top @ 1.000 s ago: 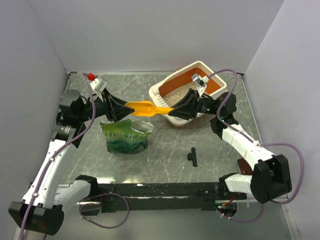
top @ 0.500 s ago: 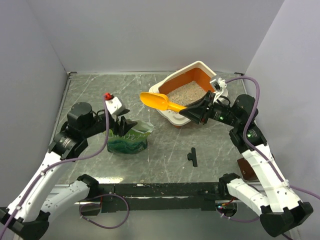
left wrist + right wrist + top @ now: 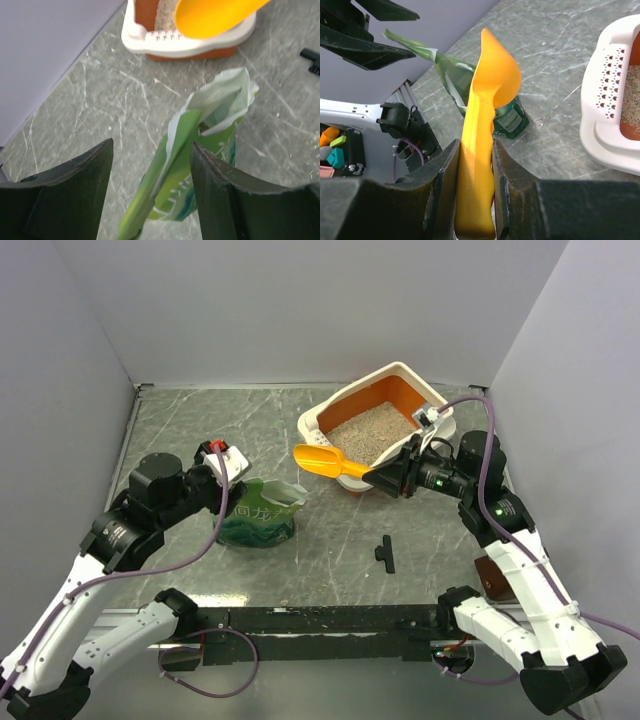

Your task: Fill the litter box with clean litter

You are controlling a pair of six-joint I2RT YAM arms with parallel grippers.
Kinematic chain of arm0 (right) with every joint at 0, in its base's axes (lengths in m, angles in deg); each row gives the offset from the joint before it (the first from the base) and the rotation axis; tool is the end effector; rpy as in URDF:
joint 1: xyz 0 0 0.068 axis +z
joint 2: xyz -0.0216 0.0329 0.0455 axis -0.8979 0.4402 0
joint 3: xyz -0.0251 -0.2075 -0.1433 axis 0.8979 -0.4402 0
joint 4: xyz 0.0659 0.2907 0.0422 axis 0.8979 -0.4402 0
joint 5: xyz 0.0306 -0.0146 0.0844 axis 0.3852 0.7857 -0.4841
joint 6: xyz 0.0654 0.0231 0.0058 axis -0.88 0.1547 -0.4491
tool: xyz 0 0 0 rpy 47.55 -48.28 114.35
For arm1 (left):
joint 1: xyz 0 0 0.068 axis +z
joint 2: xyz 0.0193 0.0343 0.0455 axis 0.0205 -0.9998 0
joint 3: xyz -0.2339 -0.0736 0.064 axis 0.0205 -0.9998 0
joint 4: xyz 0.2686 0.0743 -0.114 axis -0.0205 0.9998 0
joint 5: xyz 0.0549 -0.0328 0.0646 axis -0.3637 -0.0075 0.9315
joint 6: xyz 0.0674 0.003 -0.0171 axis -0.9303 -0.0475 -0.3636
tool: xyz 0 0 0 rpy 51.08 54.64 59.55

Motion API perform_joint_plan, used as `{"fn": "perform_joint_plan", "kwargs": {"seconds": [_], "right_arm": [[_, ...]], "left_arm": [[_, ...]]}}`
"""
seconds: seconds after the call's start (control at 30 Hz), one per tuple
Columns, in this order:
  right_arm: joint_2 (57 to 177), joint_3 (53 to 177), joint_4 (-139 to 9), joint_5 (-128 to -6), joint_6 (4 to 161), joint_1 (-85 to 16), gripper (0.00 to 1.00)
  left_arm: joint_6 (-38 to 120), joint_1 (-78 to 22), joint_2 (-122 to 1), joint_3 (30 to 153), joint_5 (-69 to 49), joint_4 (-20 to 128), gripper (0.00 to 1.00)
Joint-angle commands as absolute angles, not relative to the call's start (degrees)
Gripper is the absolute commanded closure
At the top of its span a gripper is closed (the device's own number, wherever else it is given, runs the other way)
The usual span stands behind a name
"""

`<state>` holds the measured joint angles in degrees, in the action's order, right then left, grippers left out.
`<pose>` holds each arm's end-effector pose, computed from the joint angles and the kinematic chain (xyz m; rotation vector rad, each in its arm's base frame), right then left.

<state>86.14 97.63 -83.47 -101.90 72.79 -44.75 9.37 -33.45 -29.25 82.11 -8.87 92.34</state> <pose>0.2265 0.1192 0.3780 -0.6046 1.7414 1.0988 0.1852 -0.1254 0.3902 0.9136 1.6585 -0.2637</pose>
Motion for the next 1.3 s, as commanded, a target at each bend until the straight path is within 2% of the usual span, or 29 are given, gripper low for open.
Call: {"fn": "perform_joint_plan", "kwargs": {"seconds": [0.0,0.37,0.4,0.43,0.53,0.6,0.67,0.77,1.27], "right_arm": [[84.14,99.18,-83.82,-102.71,73.3,-44.2,1.0],[85.89,99.44,-85.14,-103.85,73.83,-43.76,1.0],[86.24,100.05,-86.01,-103.68,74.0,-43.41,1.0],[86.51,100.5,-86.89,-103.5,74.18,-43.14,1.0],[86.42,102.25,-89.53,-102.71,75.49,-41.74,1.0],[87.12,104.01,-91.9,-102.1,76.11,-40.77,1.0],[88.26,105.42,-94.01,-101.48,76.9,-39.28,1.0],[89.84,107.26,-95.42,-99.82,77.52,-36.91,1.0],[104.43,117.1,-104.21,-89.8,82.17,-28.38,1.0]], "left_arm": [[7.04,-34.4,-27.59,81.62,-5.85,96.37,0.33],[8.09,-34.66,-28.73,80.04,-5.23,98.74,0.32],[8.26,-34.75,-29.34,79.78,-4.88,98.83,0.35],[8.61,-34.75,-29.78,79.43,-4.36,98.57,0.42],[9.41,-34.75,-30.31,78.2,-3.12,97.6,0.73],[9.76,-34.66,-30.05,77.58,-1.98,97.07,0.85],[10.02,-34.75,-29.61,77.14,-1.8,96.37,0.93],[10.72,-34.93,-28.65,76.61,-1.8,95.58,0.99],[14.68,-36.59,-29.7,77.58,-2.15,92.94,1.0]]}}
